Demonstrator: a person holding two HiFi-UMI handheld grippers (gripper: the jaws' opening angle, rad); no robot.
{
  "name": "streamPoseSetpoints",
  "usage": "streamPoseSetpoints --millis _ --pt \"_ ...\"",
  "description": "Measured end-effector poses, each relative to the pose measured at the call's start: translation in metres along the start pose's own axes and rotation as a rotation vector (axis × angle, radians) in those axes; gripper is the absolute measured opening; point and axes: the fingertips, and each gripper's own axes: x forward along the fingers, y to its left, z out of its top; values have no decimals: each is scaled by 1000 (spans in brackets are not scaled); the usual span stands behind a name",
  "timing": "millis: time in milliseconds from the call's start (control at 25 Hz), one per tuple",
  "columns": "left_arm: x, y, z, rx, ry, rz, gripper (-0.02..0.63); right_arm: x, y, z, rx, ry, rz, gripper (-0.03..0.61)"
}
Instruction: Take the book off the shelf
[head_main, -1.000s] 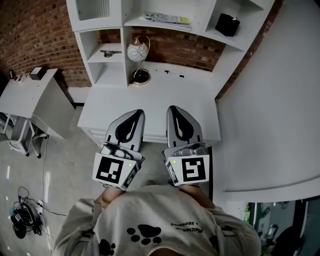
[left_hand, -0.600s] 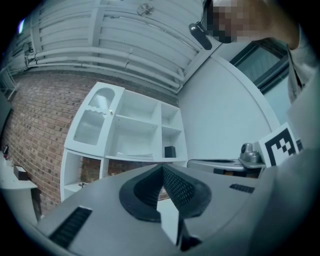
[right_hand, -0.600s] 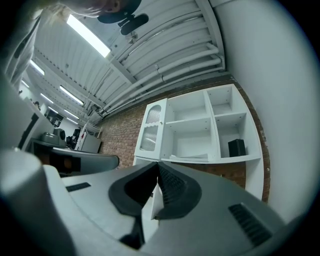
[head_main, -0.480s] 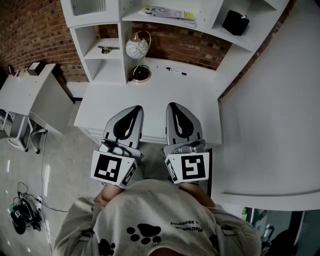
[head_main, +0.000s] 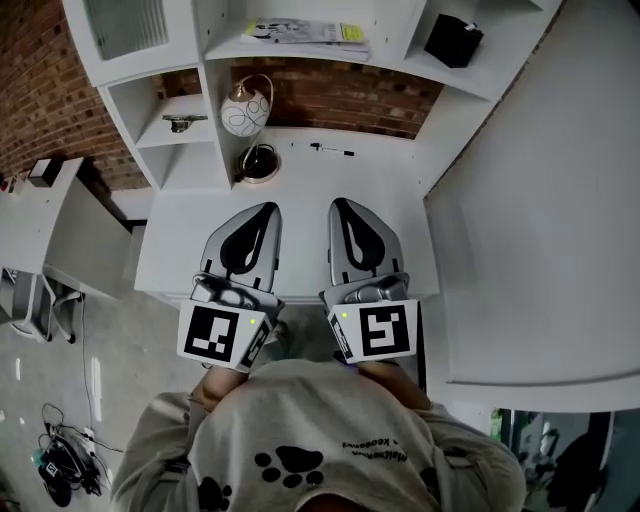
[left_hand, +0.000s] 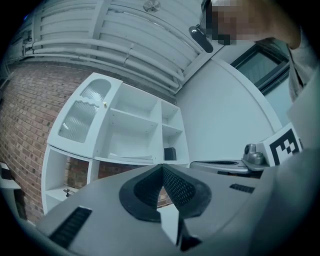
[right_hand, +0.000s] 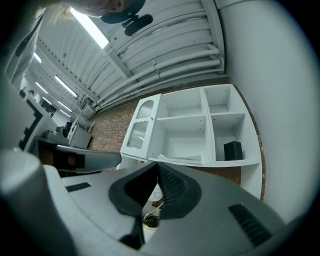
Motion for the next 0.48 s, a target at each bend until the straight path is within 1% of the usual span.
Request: streamPoseSetpoints --millis 280,480 --pt "46 33 -7 -7 -16 -43 6 49 -11 -11 -12 6 -23 17" --pt "74 59 -6 -7 -23 -77 6 85 -20 -14 -52 -3 -44 18"
